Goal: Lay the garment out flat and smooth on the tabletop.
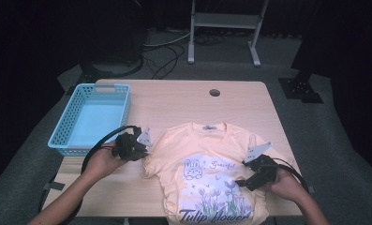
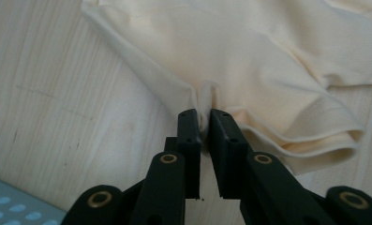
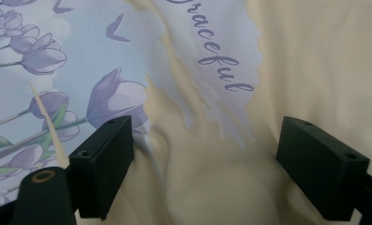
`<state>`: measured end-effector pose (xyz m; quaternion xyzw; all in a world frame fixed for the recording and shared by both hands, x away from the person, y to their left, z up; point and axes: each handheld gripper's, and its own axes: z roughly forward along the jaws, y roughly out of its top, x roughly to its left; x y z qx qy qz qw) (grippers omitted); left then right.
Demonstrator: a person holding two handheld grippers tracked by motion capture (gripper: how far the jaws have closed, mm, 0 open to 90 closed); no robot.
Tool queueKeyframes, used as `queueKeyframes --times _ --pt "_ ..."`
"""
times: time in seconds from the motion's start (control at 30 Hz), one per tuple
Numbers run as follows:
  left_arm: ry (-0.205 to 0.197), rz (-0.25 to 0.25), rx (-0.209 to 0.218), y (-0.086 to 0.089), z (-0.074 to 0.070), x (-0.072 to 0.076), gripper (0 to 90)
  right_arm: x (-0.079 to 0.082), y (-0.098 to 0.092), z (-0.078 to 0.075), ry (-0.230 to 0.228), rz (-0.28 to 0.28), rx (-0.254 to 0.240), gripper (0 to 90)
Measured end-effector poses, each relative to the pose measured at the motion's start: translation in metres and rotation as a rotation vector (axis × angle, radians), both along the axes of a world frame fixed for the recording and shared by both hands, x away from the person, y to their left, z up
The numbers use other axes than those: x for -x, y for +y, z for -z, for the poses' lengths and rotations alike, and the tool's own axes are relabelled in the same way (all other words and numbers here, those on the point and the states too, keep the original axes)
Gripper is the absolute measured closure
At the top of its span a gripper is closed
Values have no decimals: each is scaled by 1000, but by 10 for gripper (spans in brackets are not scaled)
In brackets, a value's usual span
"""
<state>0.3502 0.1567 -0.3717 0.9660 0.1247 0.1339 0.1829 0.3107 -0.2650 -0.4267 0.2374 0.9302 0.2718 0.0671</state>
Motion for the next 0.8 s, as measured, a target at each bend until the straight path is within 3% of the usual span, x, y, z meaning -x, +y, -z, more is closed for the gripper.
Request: queueKeyframes --times 0.17,0.37,0.6,0.8 --pt "26 -34 80 3 -6 0 720 0 0 0 1 -1 1 181" --pt "3 -4 93 -13 -10 7 659 0 0 0 1 -3 1 180" --pt "54 69 112 -41 -2 12 634 0 -1 1 -7 -12 -8 178" --pt "122 116 153 -66 7 17 611 0 -1 1 -3 -16 -8 178"
